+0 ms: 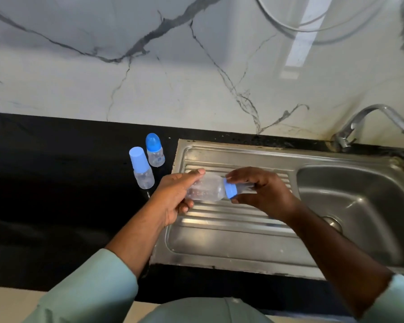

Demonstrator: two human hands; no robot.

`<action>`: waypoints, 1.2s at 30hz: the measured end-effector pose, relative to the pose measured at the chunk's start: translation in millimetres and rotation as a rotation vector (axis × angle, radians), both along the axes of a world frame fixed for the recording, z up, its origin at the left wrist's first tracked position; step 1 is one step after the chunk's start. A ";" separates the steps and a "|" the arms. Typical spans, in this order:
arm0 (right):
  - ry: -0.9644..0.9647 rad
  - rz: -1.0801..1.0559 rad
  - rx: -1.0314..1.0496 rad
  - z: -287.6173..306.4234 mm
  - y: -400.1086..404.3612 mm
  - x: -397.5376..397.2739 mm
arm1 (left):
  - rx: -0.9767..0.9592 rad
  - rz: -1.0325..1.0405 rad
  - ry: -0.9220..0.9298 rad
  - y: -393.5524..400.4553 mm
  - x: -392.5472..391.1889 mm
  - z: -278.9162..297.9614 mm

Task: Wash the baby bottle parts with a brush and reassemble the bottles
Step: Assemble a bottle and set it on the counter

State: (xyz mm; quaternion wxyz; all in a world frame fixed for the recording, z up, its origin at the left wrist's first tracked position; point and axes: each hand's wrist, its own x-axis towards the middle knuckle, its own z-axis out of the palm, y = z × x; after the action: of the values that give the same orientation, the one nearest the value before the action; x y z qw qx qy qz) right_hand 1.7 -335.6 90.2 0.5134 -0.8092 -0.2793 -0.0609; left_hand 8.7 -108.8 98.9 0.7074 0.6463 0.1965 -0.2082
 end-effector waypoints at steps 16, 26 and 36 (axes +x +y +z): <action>0.786 -0.494 0.260 18.9 9.6 -14.4 | 0.216 -0.363 -0.821 -15.9 -18.1 -19.7; 0.661 -0.267 0.074 19.1 -15.3 -14.7 | 0.894 -0.636 -1.063 -22.2 4.1 -12.5; 0.600 -0.313 -0.081 20.2 -29.1 -17.0 | 0.961 -0.508 -1.025 -58.8 -8.1 -25.2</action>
State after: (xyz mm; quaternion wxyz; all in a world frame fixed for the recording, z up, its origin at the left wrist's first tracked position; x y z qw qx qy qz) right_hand -15.3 -364.7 110.4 0.5244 -0.8439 0.0096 0.1128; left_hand 0.5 -167.5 73.7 0.2800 0.9258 -0.2440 0.0709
